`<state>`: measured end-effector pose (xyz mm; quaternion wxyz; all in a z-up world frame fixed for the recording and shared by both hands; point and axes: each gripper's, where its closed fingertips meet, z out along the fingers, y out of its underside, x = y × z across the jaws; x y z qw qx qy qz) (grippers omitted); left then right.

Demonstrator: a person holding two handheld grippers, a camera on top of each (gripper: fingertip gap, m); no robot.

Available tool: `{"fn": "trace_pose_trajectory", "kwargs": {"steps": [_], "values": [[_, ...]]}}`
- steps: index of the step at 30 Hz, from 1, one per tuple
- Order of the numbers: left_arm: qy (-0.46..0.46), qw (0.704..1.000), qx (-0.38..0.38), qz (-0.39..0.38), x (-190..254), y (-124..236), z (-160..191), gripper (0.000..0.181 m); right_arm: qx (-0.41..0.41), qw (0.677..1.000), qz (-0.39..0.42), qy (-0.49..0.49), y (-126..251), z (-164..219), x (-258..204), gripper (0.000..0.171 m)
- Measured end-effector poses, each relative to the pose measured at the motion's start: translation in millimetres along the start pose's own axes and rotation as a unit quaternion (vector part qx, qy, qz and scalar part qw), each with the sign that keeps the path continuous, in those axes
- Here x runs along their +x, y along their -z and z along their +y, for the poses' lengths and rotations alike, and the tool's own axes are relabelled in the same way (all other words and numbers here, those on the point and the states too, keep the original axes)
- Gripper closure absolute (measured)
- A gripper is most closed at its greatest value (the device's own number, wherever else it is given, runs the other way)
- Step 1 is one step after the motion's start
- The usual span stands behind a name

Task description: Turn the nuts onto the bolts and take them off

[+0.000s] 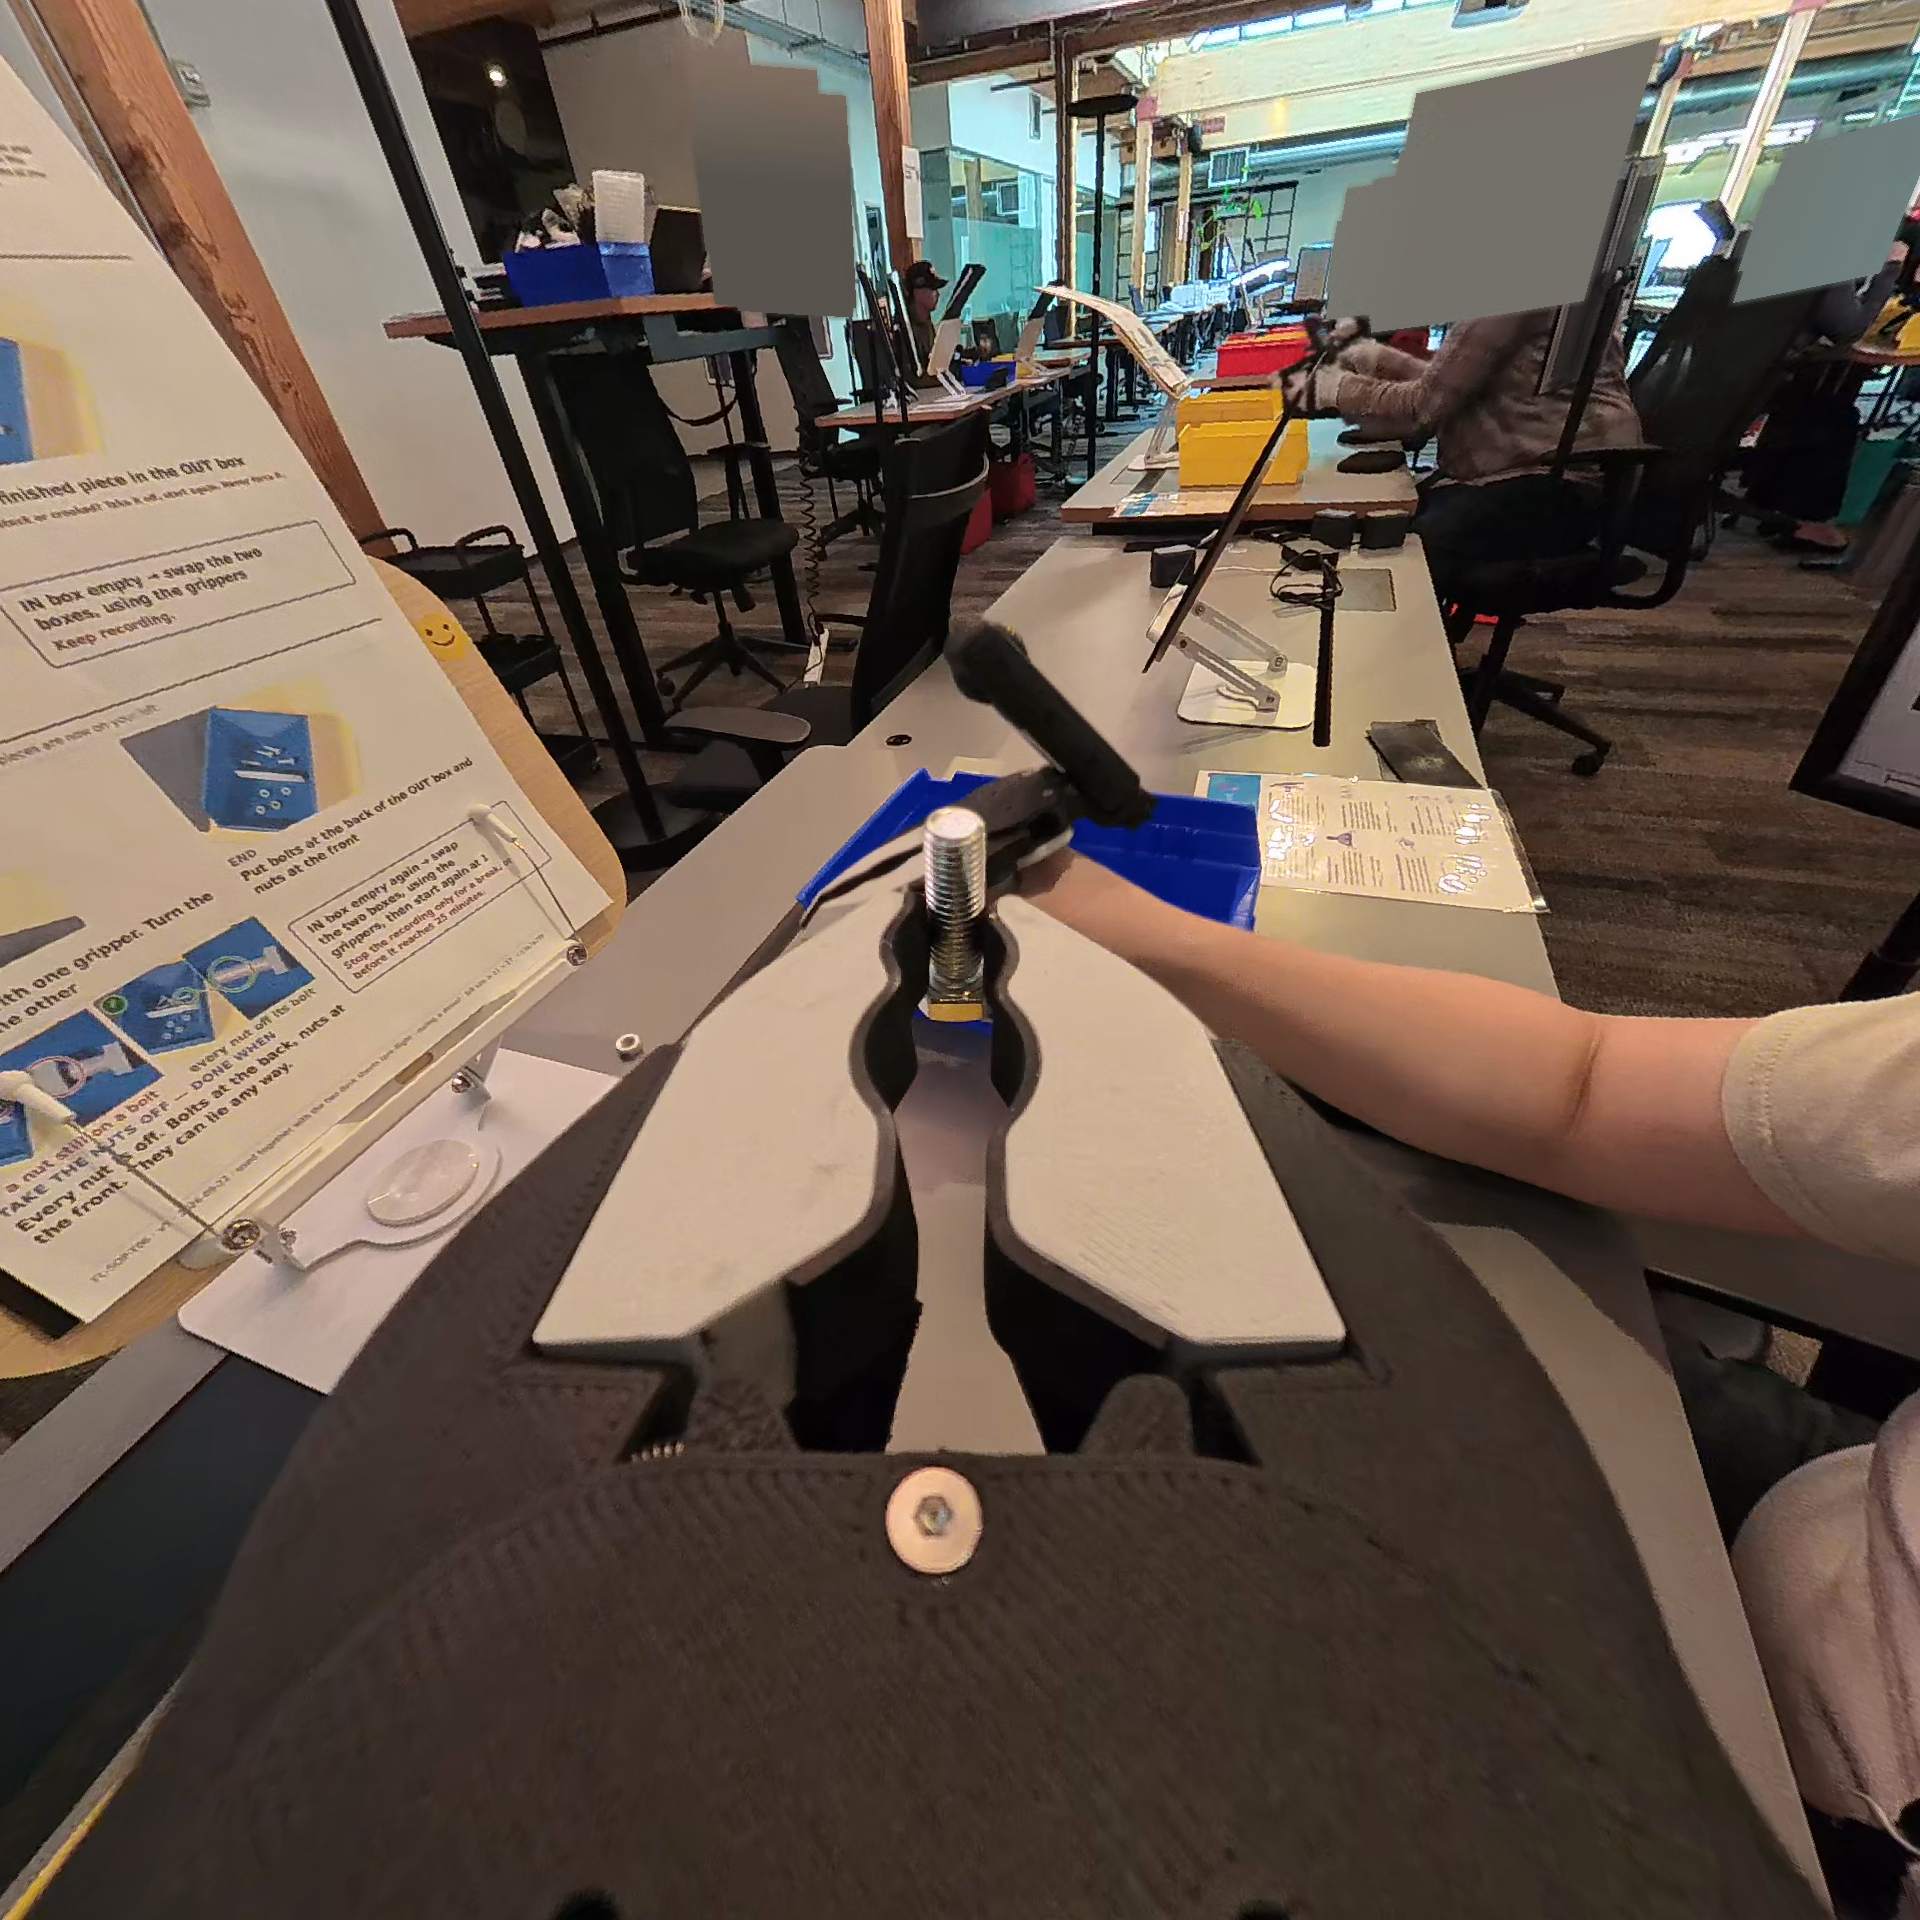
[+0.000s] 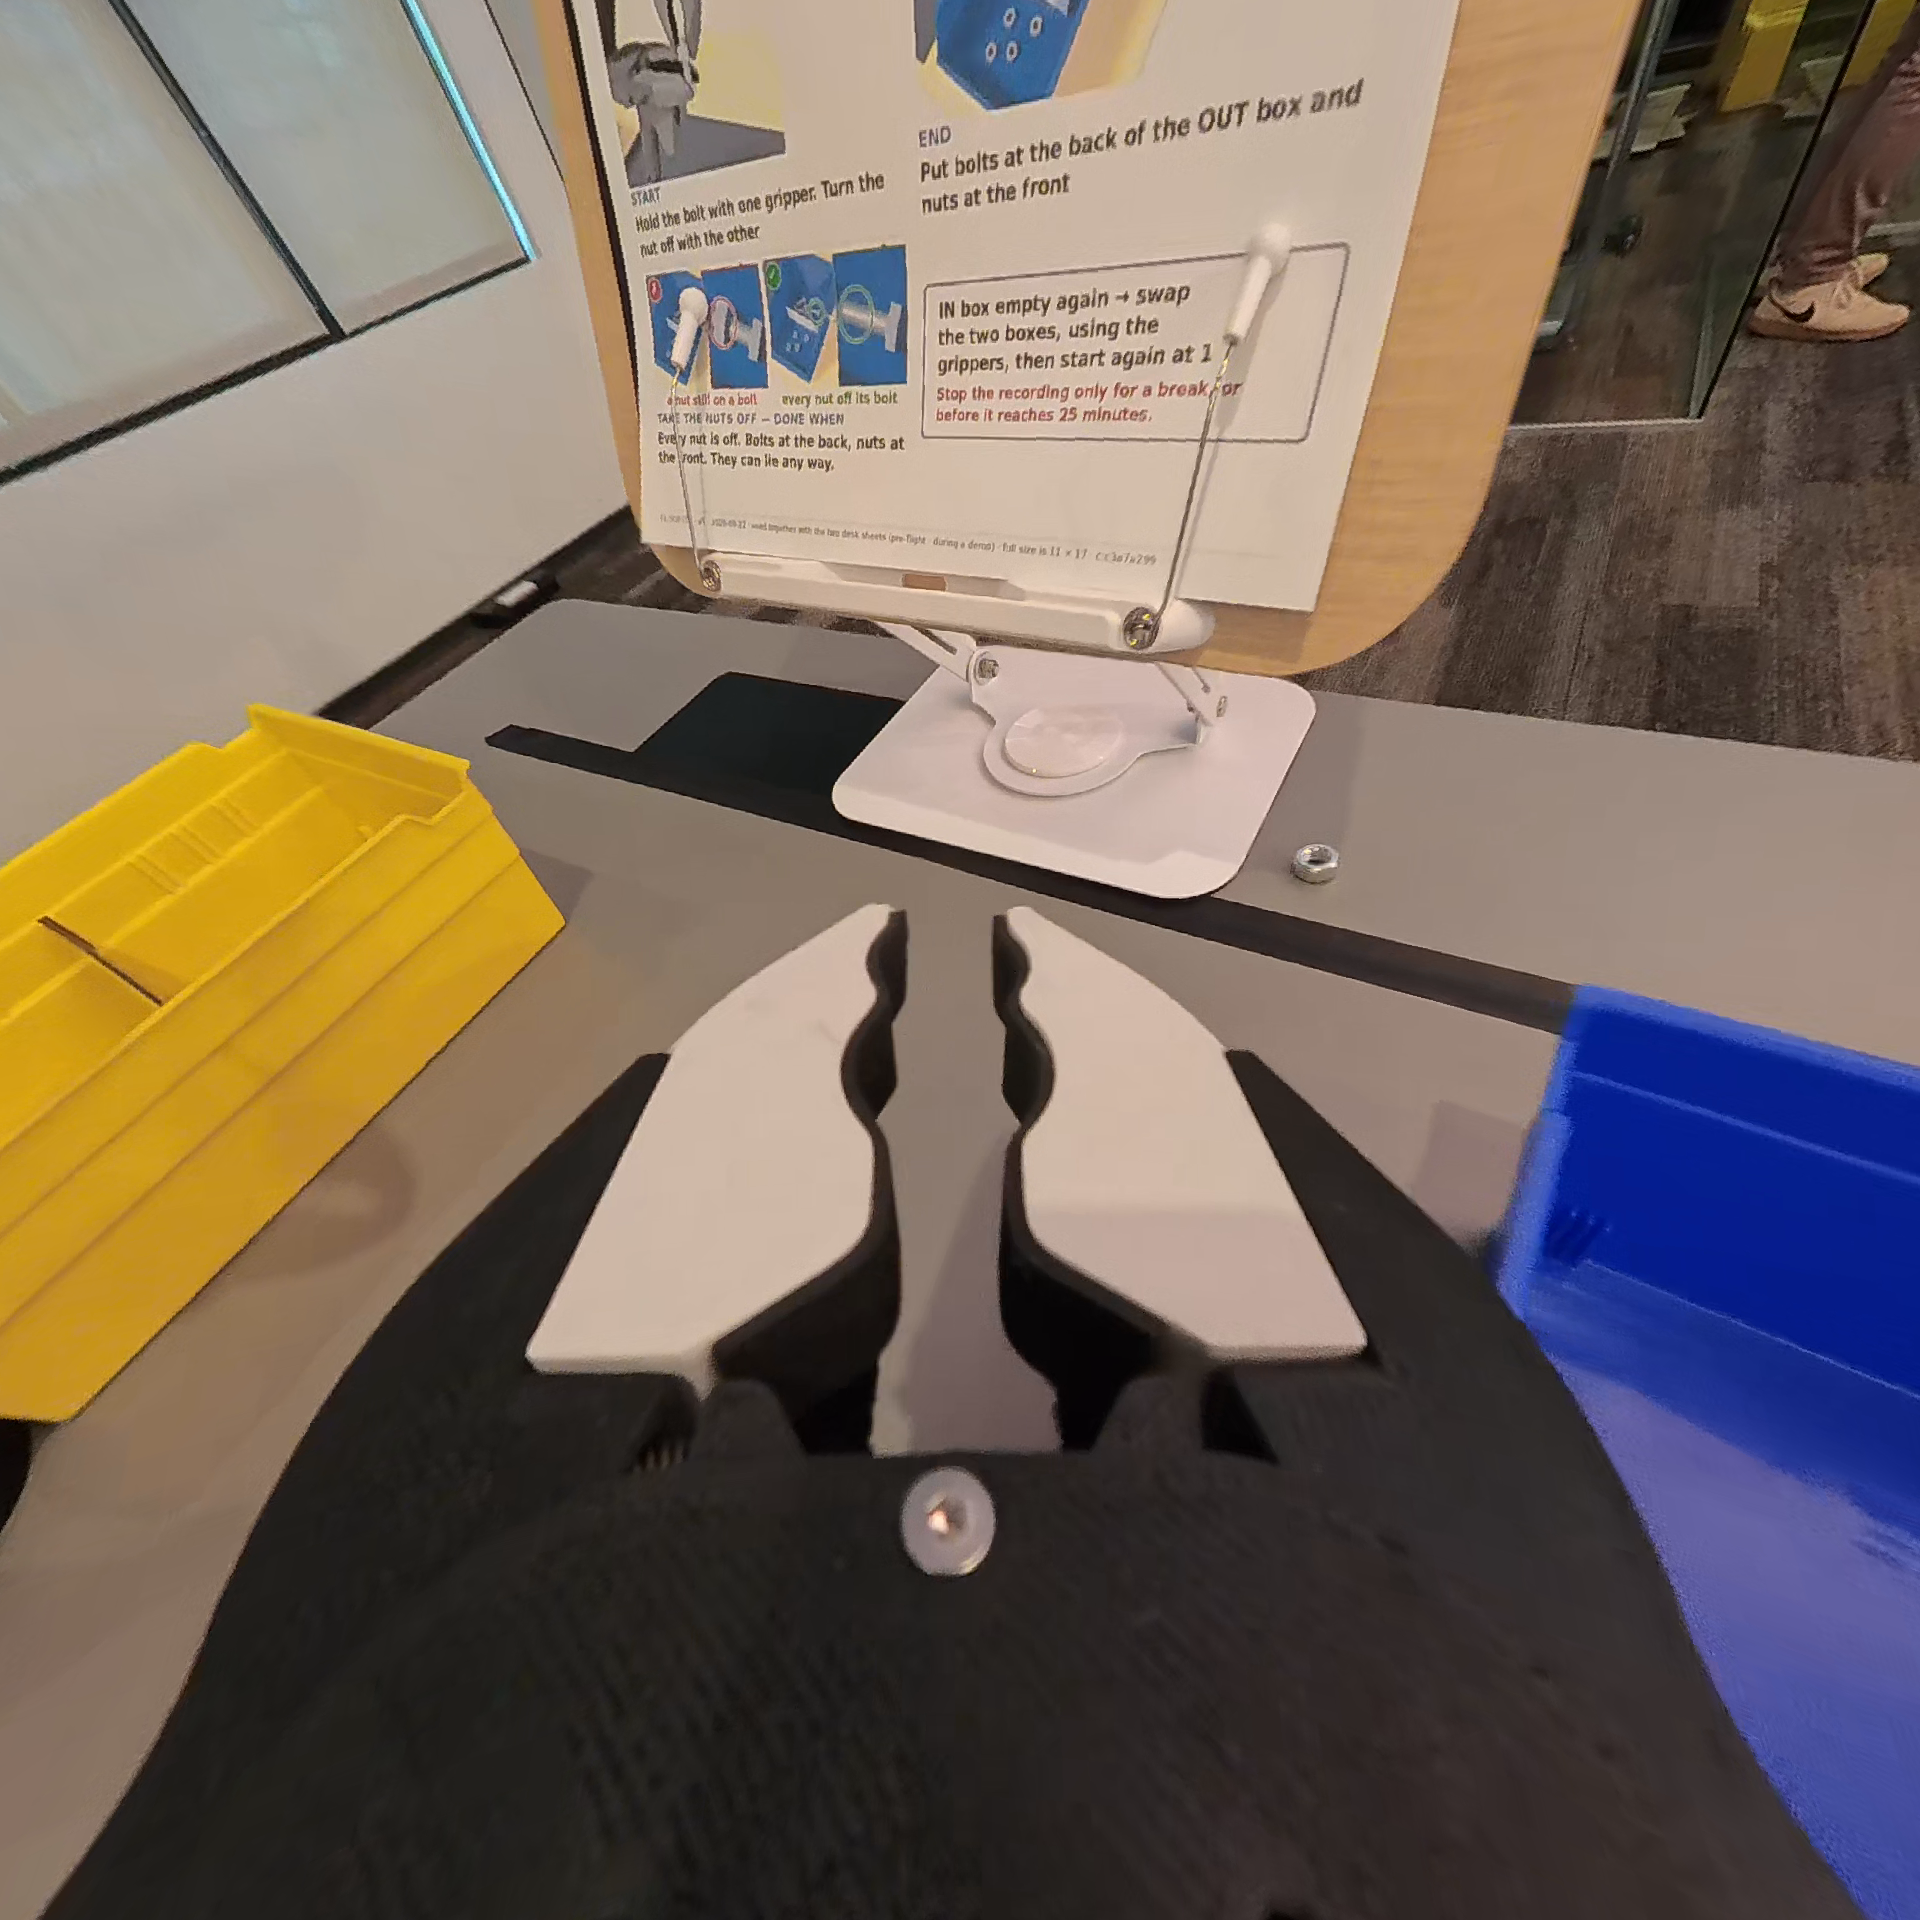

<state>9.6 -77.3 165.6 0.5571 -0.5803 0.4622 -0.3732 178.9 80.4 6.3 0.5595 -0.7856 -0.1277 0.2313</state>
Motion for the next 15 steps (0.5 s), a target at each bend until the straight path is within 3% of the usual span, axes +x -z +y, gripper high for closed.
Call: {"fn": "trace_pose_trajectory", "kwargs": {"steps": [1,5,10,15], "values": [[0.001,1.000,0.004,-0.003,-1.2,1.0,-1.2,0.172,0.008,1.000,0.002,-0.004,-6.8,1.9,-0.8,0.151],[0.014,1.000,0.015,-0.006,-5.6,4.1,-3.5,0.172,-0.008,0.998,0.047,0.043,-59.2,22.6,12.3,0.138],[0.013,1.000,0.019,0.000,-3.0,5.4,-5.0,0.172,-0.046,0.977,0.164,0.128,-117.8,33.8,85.3,0.137],[0.024,0.999,0.027,0.008,-5.3,10.5,-6.2,0.172,-0.112,0.973,0.165,0.117,-151.5,49.8,118.1,0.137]]}}
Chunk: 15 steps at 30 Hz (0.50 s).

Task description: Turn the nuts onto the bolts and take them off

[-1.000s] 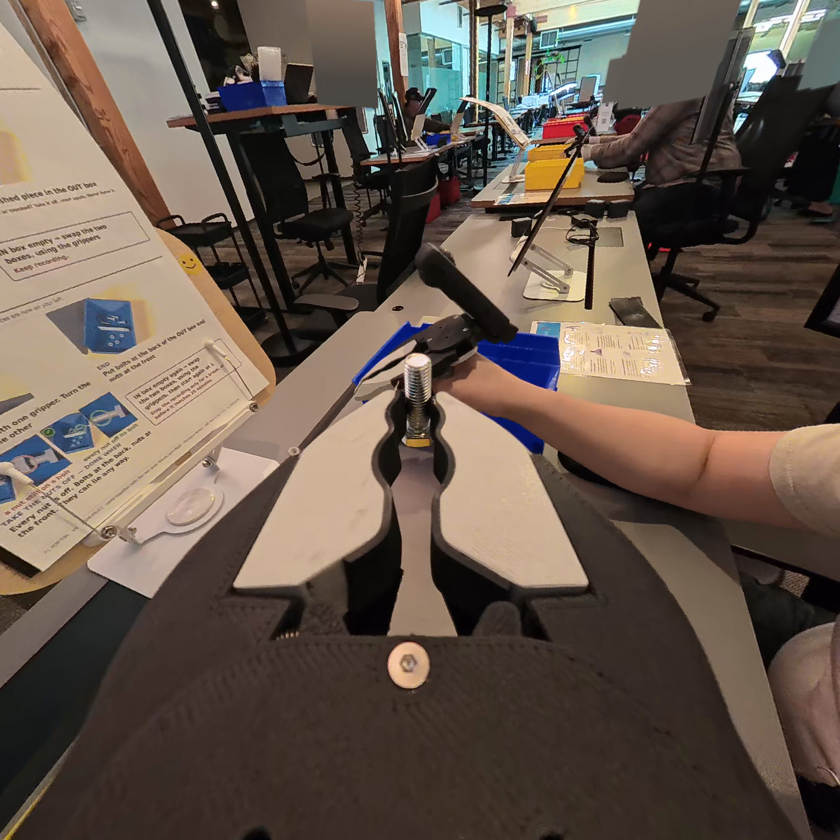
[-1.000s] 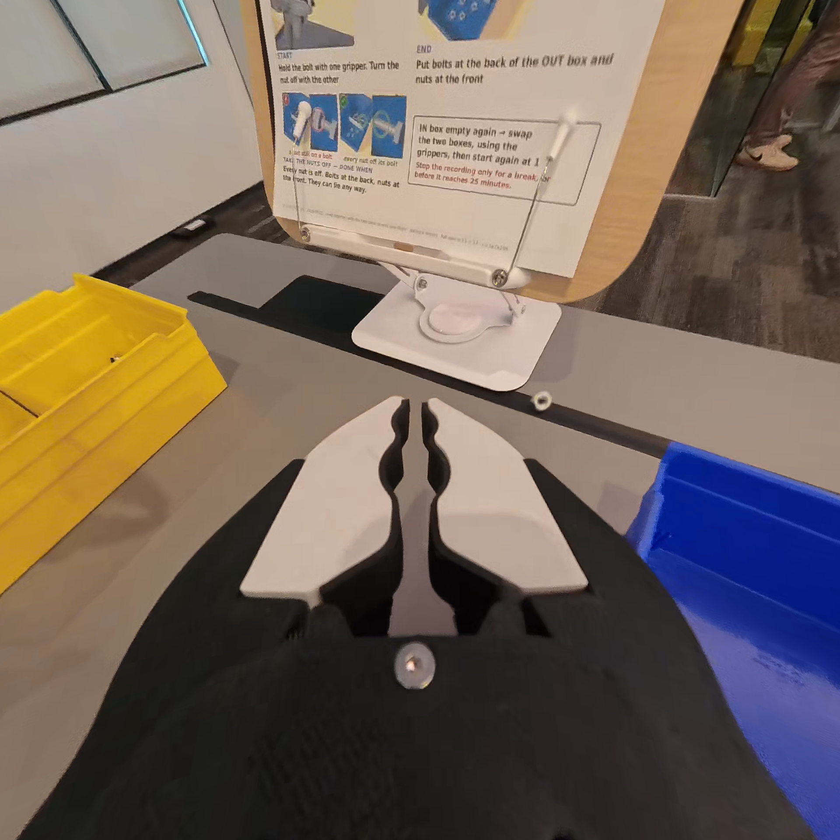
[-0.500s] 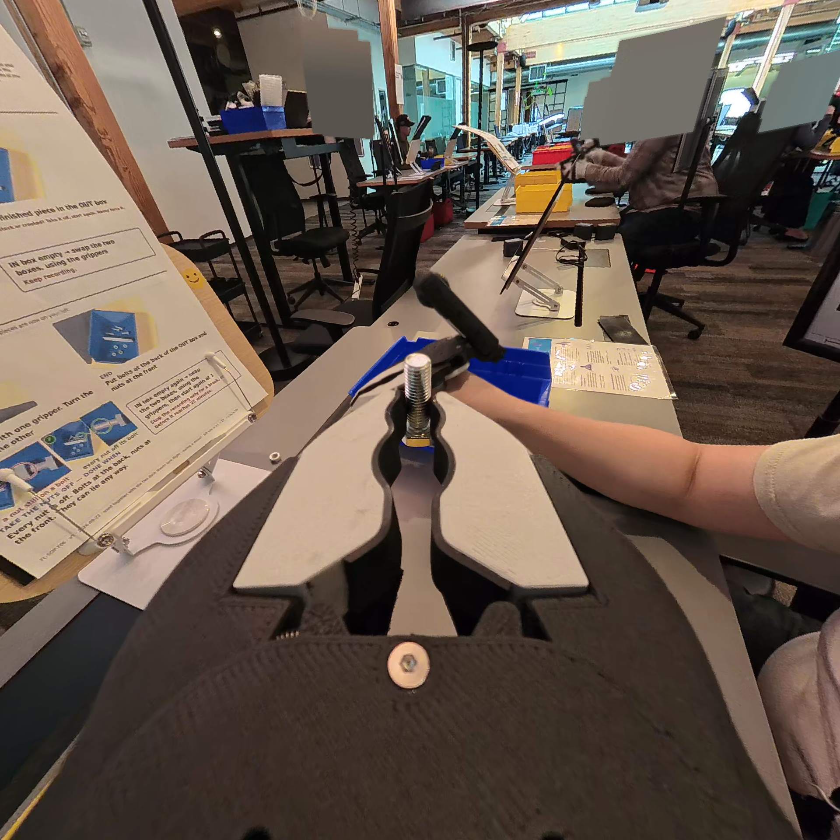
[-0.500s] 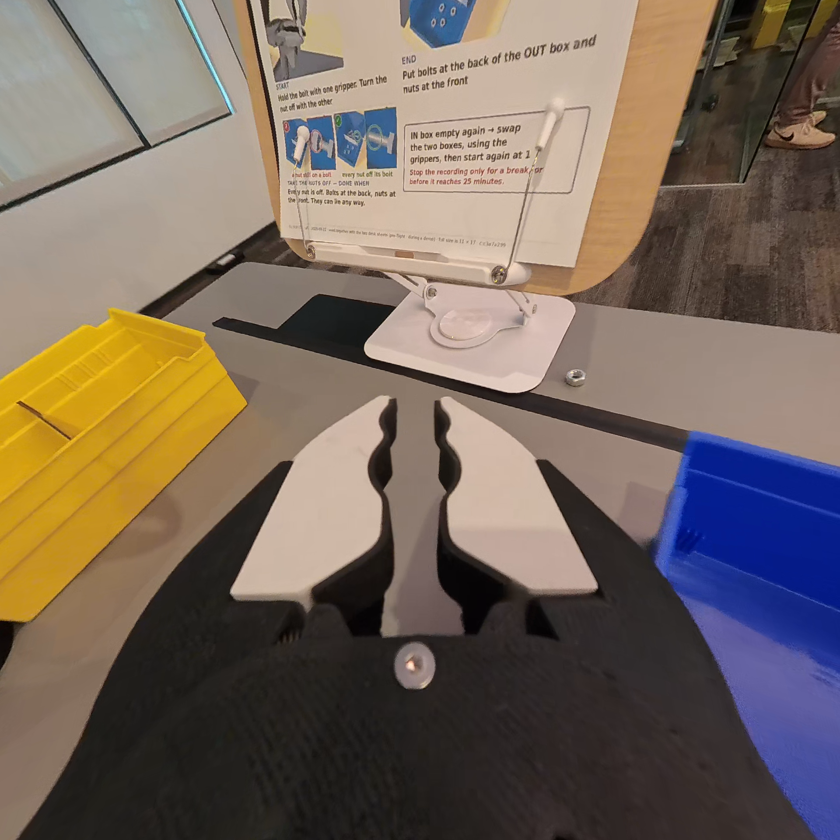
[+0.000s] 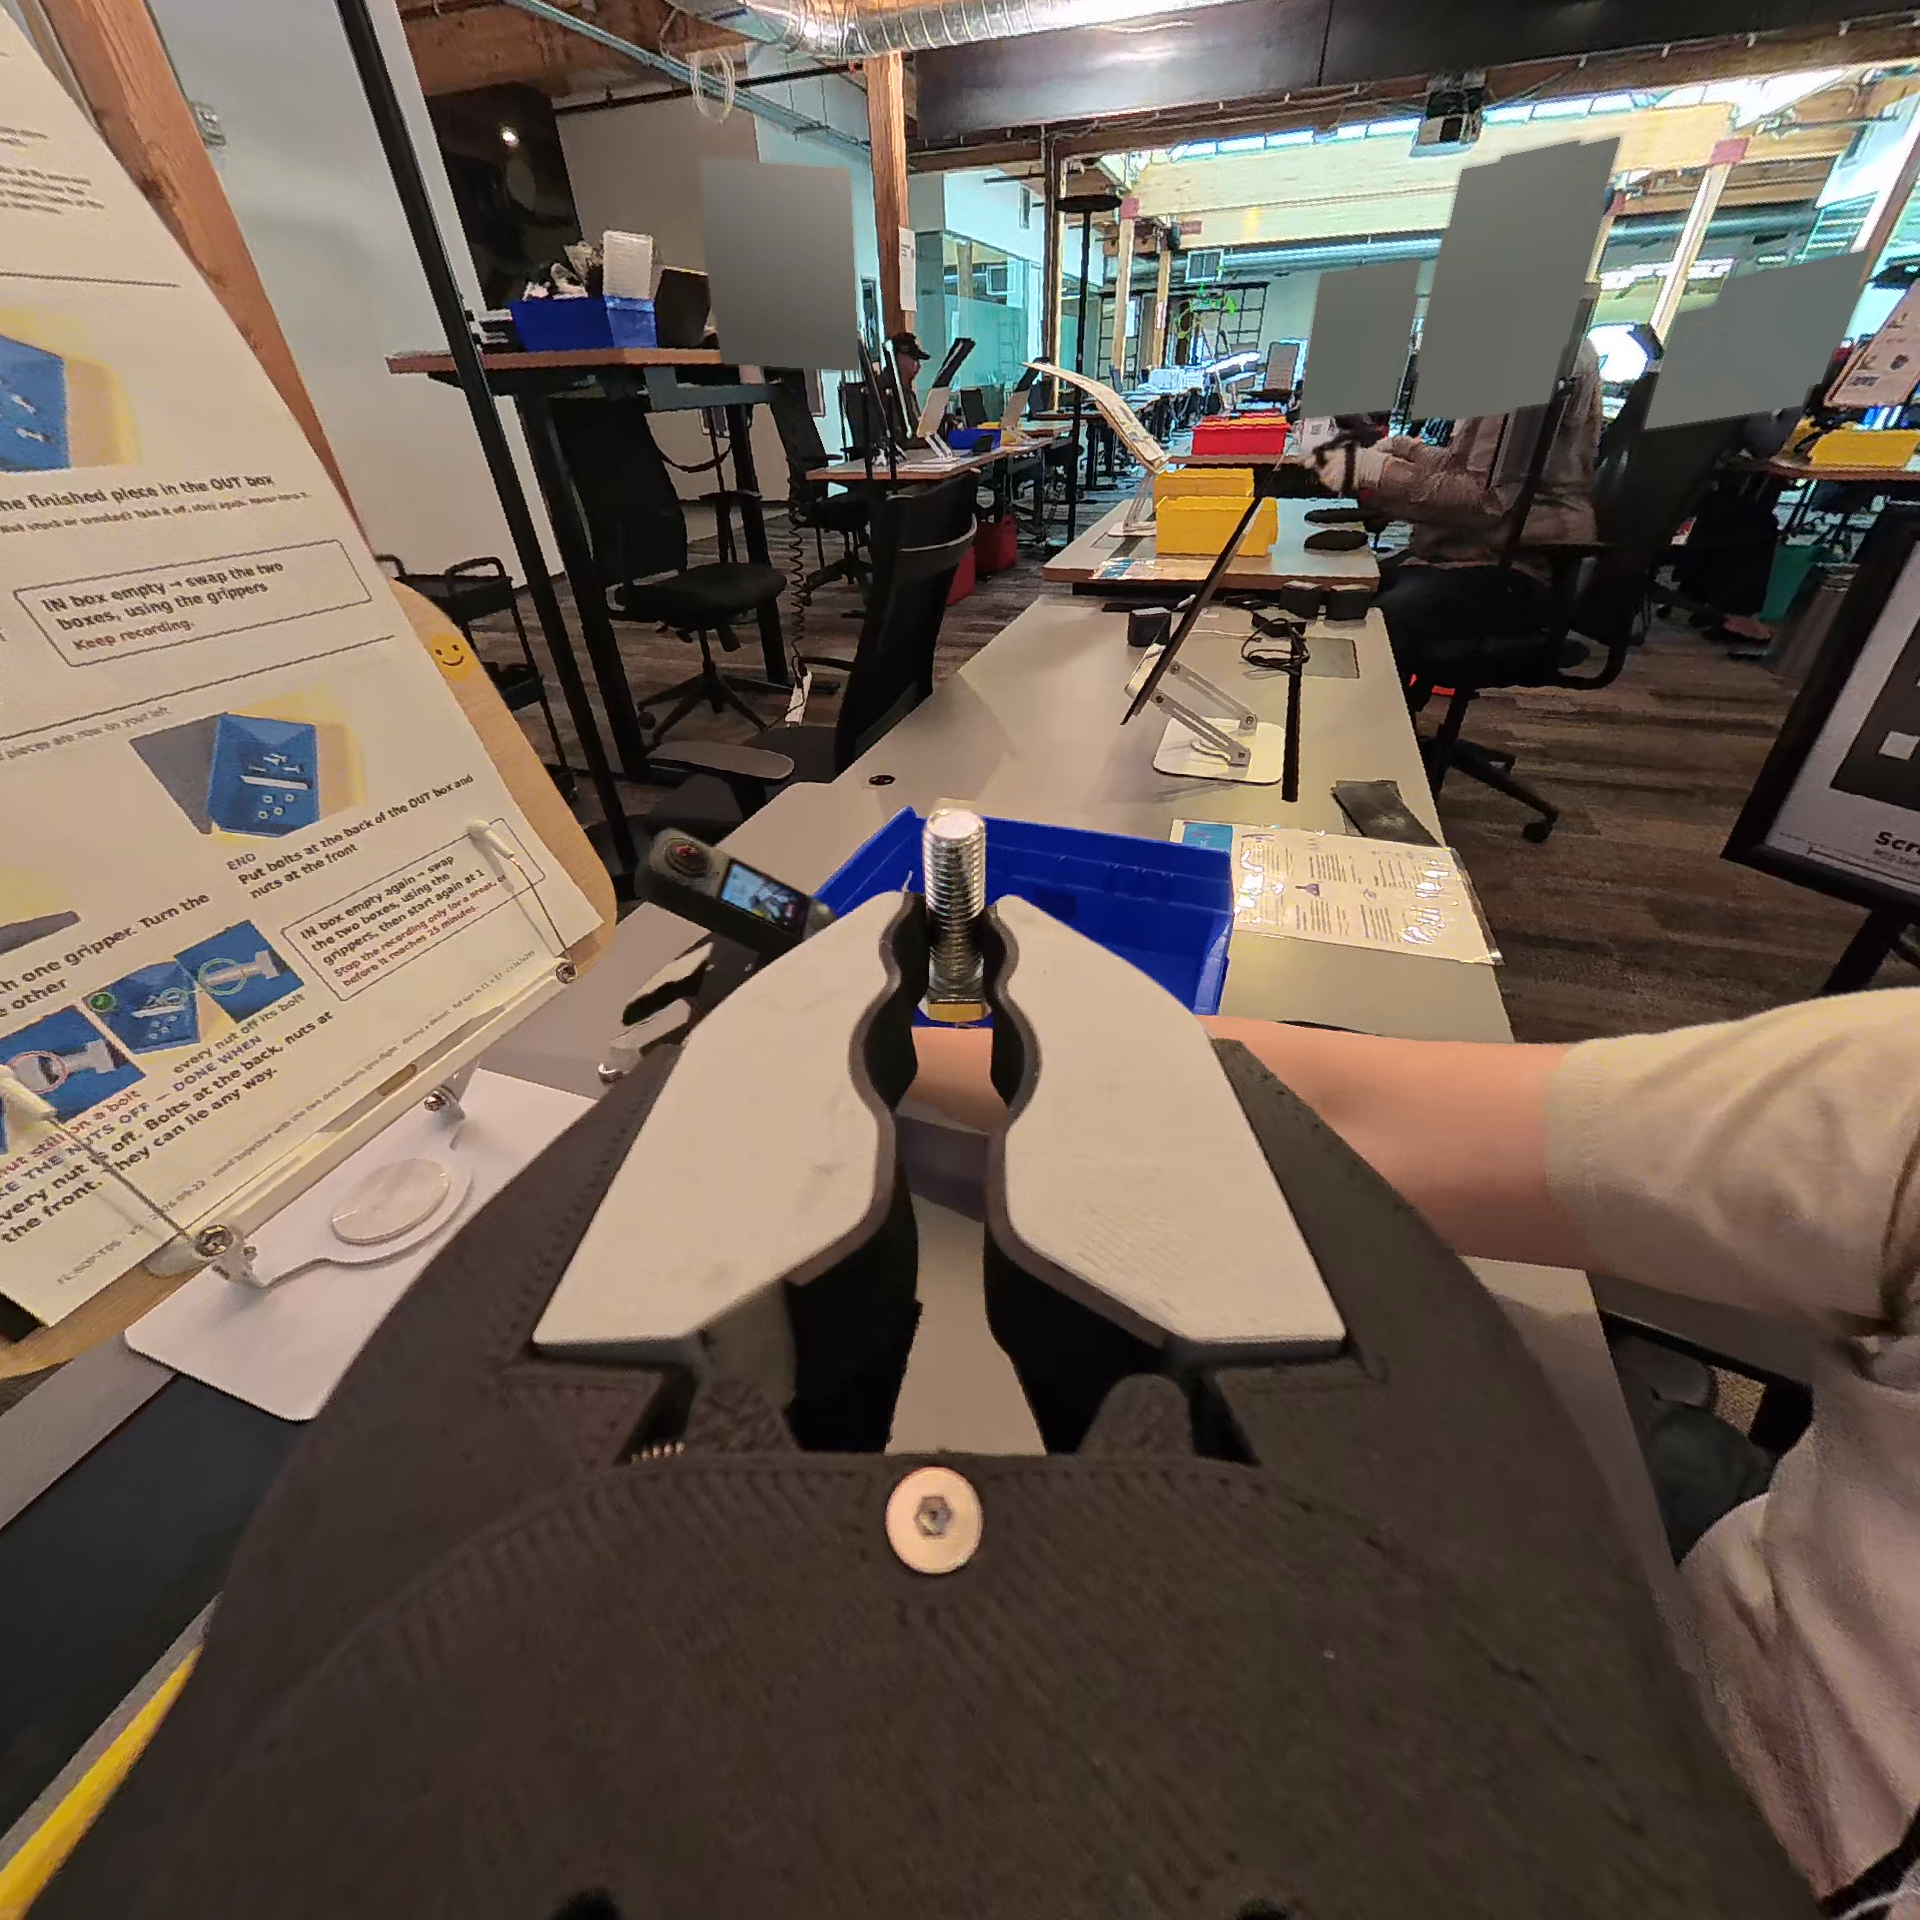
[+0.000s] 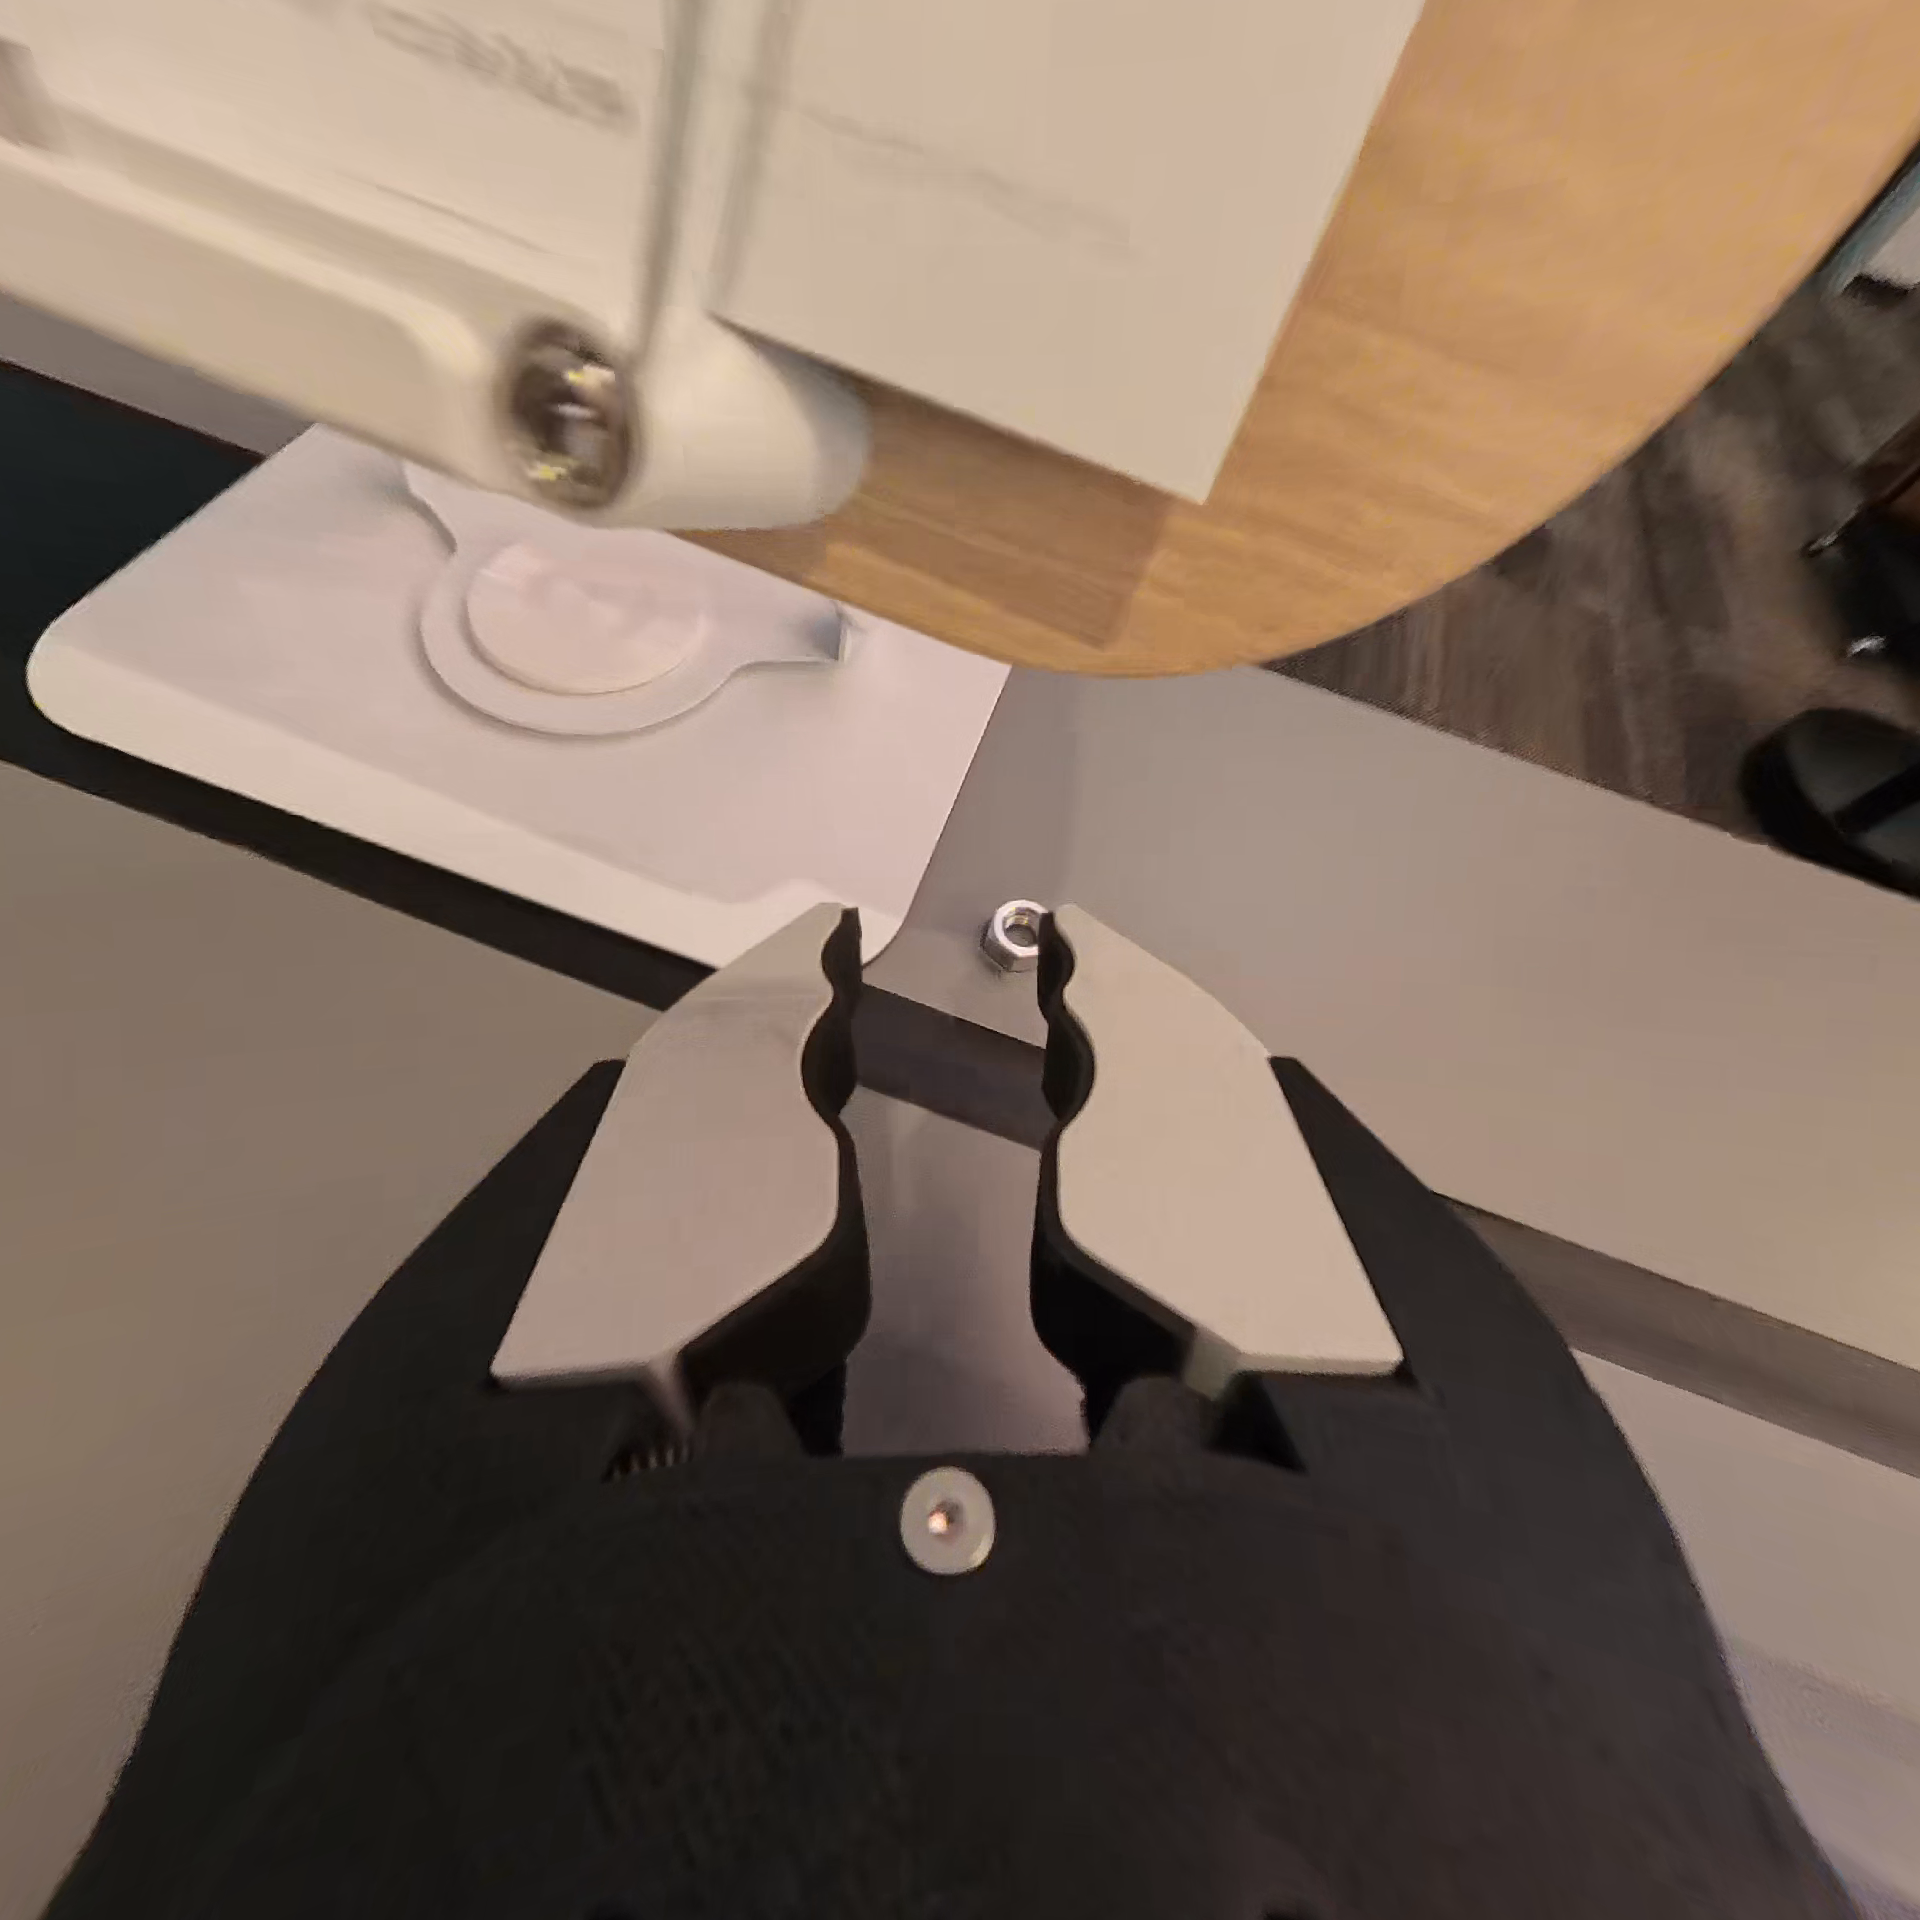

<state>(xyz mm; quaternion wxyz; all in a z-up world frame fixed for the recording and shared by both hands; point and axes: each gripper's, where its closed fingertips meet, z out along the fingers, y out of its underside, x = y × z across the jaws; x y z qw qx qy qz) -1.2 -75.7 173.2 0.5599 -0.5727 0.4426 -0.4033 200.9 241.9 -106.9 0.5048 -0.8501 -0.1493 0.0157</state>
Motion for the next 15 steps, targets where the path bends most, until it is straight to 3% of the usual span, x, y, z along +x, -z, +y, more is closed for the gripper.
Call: {"fn": "trace_pose_trajectory", "kwargs": {"steps": [6,15], "values": [[0.008,1.000,0.003,0.010,-1.1,2.9,0.0,0.172,-0.049,0.998,-0.029,0.016,-27.8,15.8,10.4,0.136],[0.011,1.000,0.004,0.014,-0.9,1.6,0.3,0.172,-0.051,0.992,-0.069,0.095,-39.6,22.7,12.3,0.138]]}}
